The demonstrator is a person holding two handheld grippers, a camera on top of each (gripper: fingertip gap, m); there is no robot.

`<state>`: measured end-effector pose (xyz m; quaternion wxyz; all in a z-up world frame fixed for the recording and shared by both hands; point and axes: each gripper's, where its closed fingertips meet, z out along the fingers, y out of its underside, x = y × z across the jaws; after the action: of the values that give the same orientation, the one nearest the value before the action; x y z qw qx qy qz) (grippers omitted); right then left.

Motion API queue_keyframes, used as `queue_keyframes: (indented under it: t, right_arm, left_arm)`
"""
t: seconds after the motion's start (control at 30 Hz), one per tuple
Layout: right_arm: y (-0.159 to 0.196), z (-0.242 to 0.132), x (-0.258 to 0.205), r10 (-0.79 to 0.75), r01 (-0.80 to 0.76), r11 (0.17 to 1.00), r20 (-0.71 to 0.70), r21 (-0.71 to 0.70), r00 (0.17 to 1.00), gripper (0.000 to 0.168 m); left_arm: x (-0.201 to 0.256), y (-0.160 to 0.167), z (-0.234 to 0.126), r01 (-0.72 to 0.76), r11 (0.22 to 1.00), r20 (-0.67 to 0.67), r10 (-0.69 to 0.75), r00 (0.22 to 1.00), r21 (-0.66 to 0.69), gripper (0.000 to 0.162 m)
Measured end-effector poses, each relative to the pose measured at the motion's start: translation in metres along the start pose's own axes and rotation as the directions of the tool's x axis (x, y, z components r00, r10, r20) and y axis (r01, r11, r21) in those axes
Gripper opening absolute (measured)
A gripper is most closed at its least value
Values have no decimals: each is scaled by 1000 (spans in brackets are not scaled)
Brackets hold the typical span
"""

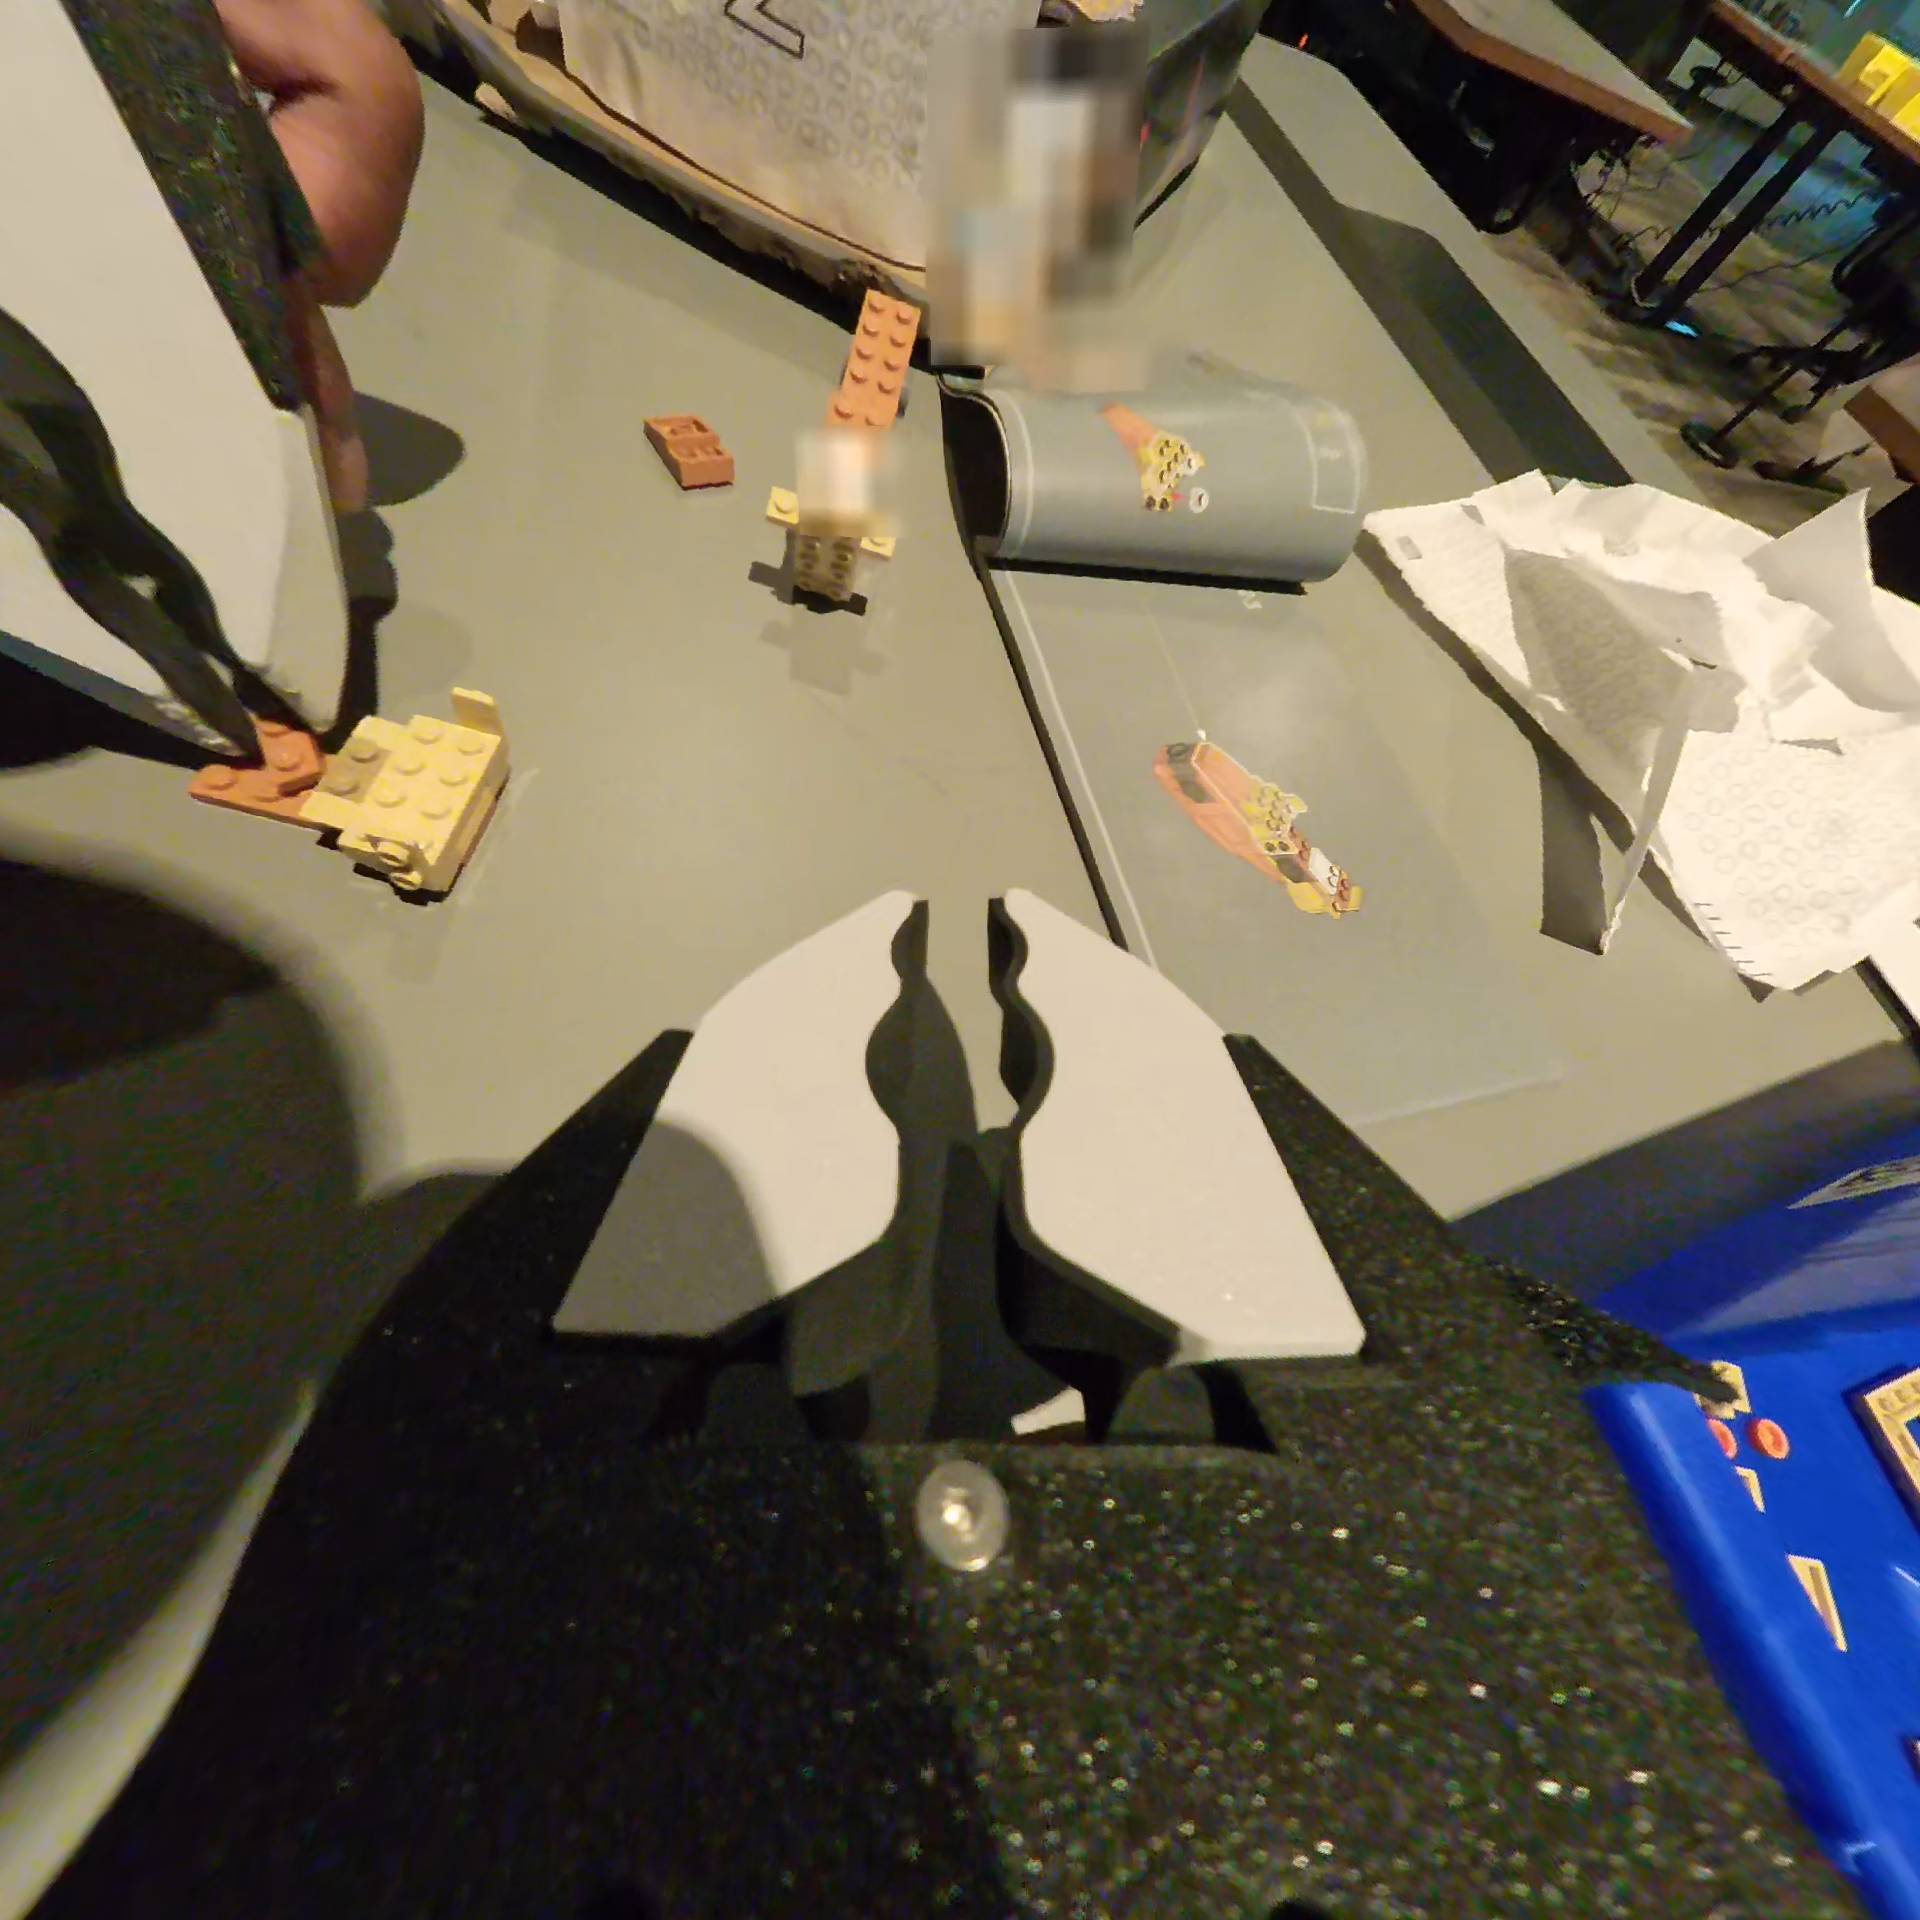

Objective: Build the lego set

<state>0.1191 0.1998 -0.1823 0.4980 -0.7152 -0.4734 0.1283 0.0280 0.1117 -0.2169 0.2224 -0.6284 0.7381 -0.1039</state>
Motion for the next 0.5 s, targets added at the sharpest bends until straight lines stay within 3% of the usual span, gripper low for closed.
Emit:
queue_keyframes:
  t: [0.5]
  right_arm:
    - [2,1,-2,-16,16,1000,7,-13,1000,11]
  left_arm:
    - [-6,-5,-2,-29,997,67,25,997,68,15]
